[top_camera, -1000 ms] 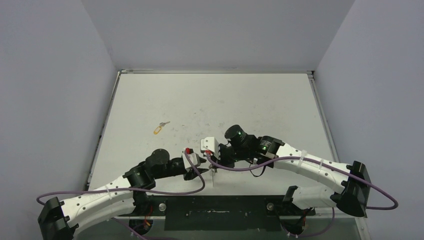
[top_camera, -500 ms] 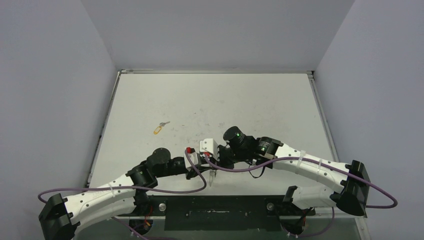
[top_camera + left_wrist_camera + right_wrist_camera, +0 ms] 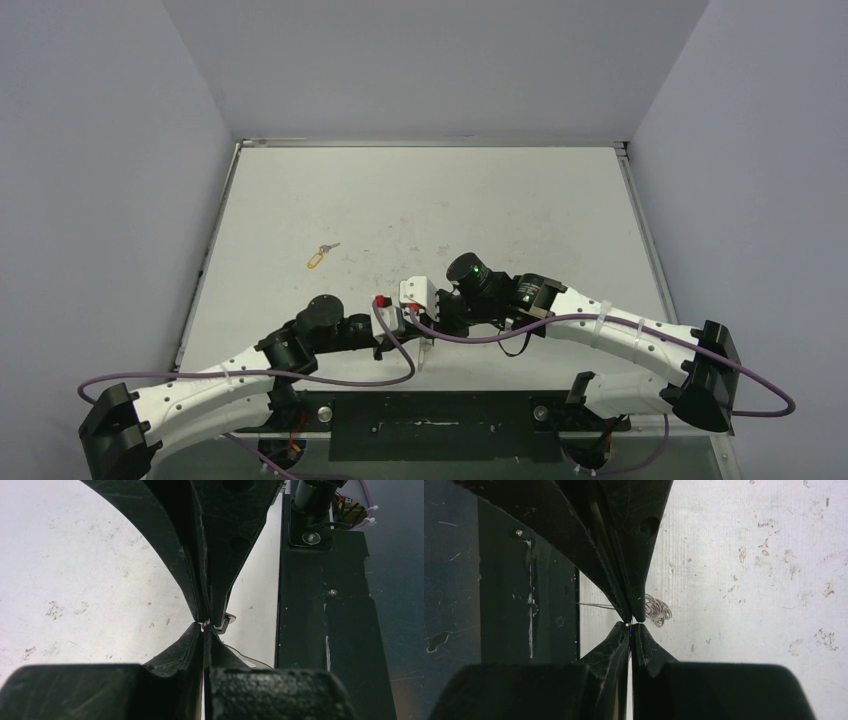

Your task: Put the keys on the keyring

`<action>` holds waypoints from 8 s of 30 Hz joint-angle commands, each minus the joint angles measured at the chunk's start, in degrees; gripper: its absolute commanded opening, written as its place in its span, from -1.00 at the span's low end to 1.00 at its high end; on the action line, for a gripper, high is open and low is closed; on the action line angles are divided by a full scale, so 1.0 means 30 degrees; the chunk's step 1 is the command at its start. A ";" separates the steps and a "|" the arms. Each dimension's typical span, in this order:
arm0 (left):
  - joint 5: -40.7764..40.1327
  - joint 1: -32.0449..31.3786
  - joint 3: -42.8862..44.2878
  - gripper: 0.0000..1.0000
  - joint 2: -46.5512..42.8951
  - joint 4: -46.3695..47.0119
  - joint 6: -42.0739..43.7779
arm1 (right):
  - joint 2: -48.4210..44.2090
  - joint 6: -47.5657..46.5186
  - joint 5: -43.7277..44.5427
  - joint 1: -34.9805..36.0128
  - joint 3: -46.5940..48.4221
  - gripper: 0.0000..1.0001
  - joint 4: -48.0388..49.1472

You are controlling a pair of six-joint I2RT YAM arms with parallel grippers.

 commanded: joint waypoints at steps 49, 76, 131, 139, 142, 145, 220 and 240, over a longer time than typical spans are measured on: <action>-0.0324 -0.0080 -0.2752 -1.00 -0.3336 0.5799 -0.0849 | -0.3892 -0.0701 -0.7163 -0.3365 -0.3454 0.10 0.6324; -0.0204 -0.0084 -0.2225 -1.00 -0.3167 0.5396 -0.0478 | -0.1798 -0.2871 -0.6518 -0.3369 -0.3423 -1.00 0.4559; -0.0326 -0.0102 -0.2459 -1.00 -0.3366 0.5313 -0.0511 | -0.3268 0.0332 -0.6430 -0.2620 -0.5224 -1.00 1.0621; -0.0704 -0.0082 -0.2504 -1.00 -0.3680 0.4852 -0.0495 | -0.3958 -0.0049 -0.6128 -0.2607 -0.4797 -1.00 0.9206; -0.1288 -0.0095 -0.2434 -1.00 -0.4134 0.4152 -0.0382 | -0.3963 -0.0183 -0.5589 -0.2550 -0.4277 -1.00 0.8239; -0.1790 -0.0094 -0.2361 -1.00 -0.4678 0.3264 -0.0268 | -0.3742 -0.0568 -0.4913 -0.2257 -0.3551 -1.00 0.6980; -0.1123 -0.0080 -0.2225 -1.00 -0.5052 0.2852 -0.0208 | -0.3655 -0.0619 -0.2216 -0.2010 -0.4764 -0.08 0.8609; 0.0713 -0.0086 -0.2254 -1.00 -0.4841 0.3702 -0.0061 | -0.2334 -0.2613 -0.8725 -0.2796 -0.5666 -0.44 1.2005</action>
